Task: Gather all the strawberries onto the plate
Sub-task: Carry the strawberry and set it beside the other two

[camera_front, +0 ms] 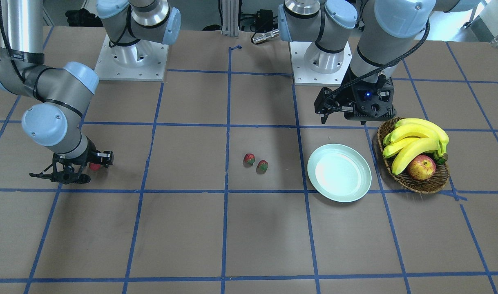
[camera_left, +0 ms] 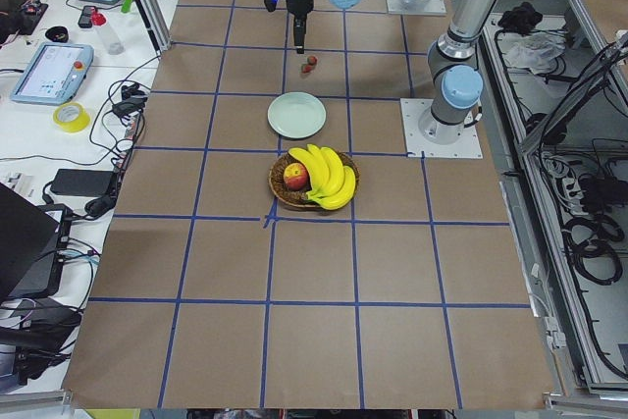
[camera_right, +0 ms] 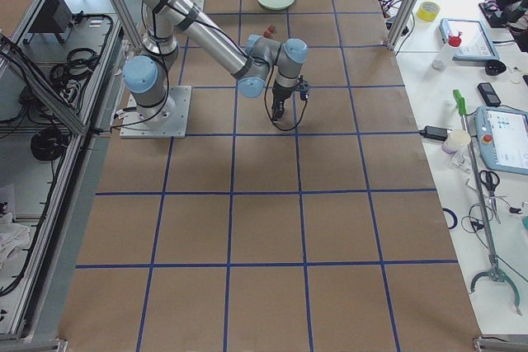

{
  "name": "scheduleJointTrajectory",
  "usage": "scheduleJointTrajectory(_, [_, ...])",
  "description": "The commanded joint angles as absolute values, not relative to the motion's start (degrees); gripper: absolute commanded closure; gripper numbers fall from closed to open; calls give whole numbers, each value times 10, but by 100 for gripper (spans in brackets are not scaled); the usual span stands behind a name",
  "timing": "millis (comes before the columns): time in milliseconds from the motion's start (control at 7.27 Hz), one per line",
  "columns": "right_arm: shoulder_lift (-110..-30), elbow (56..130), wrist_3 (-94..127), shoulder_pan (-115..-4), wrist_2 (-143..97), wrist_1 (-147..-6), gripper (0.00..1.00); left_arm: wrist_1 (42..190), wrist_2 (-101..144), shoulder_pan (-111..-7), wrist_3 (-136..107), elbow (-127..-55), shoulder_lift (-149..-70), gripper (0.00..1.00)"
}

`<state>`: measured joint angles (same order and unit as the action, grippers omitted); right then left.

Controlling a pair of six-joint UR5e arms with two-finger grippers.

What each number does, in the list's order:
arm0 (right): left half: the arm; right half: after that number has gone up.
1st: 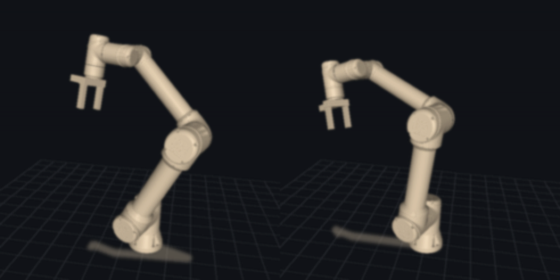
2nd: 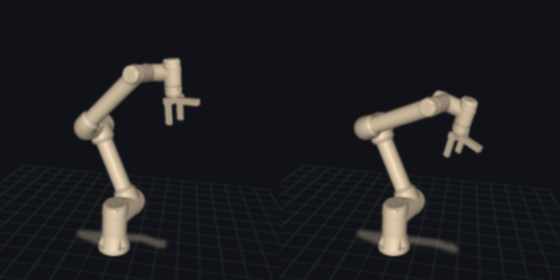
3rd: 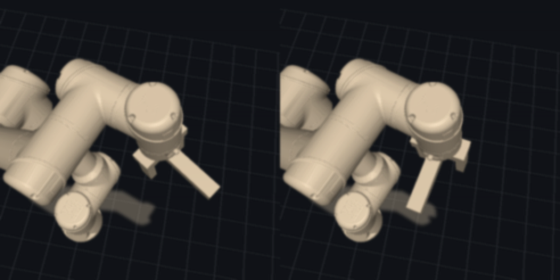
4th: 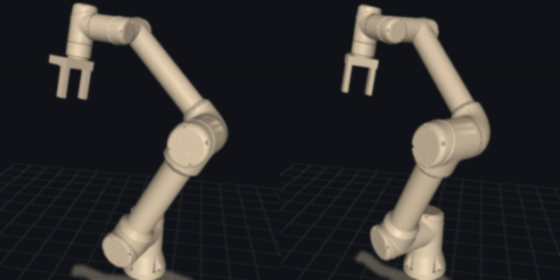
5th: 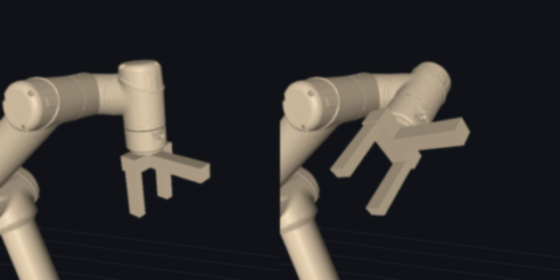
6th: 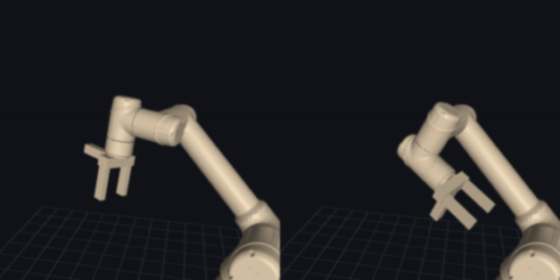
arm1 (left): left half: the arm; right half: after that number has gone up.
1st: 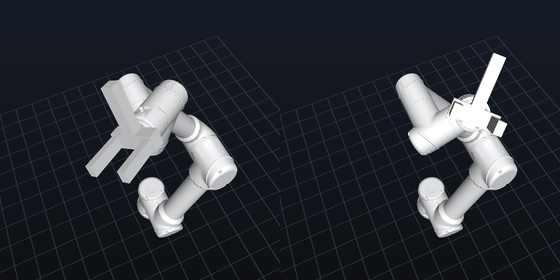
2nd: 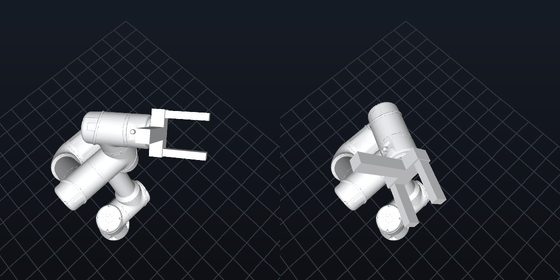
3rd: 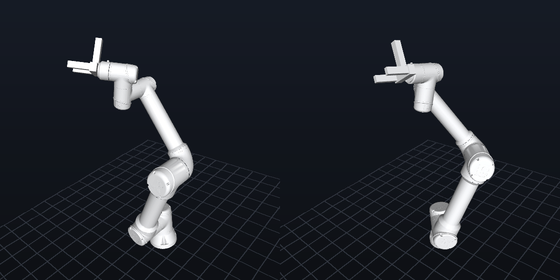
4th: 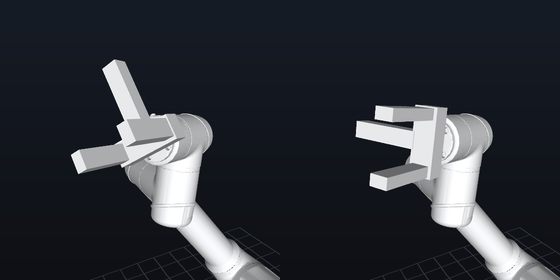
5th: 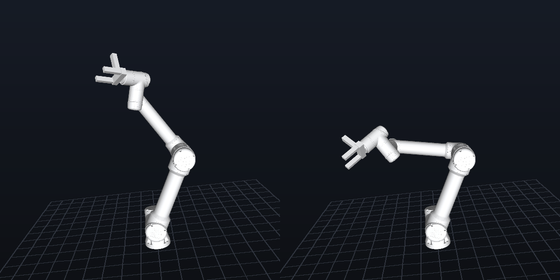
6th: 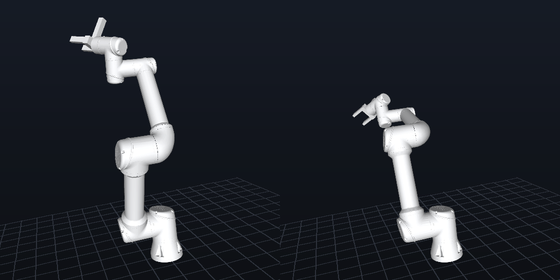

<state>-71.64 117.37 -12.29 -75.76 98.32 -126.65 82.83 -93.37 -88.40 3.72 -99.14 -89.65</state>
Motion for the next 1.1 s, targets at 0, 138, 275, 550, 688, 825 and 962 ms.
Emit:
scheduleJointTrajectory(0, [-716, 1172, -124, -758, 983, -1263, 98, 829, -934, -884, 36, -993, -897, 0])
scheduleJointTrajectory(138, [-718, 1172, -124, -758, 983, -1260, 100, 829, -933, -884, 36, -995, -896, 0])
scheduleJointTrajectory(275, [-719, 1172, -123, -758, 983, -1259, 100, 828, -933, -884, 36, -995, -896, 0])
scheduleJointTrajectory(550, [-738, 1172, -113, -772, 964, -1241, 100, 828, -933, -884, 37, -995, -894, 0])
scheduleJointTrajectory(688, [-744, 1165, -98, -797, 908, -1225, 100, 827, -933, -884, 37, -995, -894, 0])
scheduleJointTrajectory(825, [-744, 1141, -50, -848, 895, -1212, 100, 828, -934, -884, 38, -995, -893, 0])
scheduleJointTrajectory(962, [-738, 1112, 38, -899, 866, -1195, 100, 828, -933, -884, 37, -995, -893, 0])
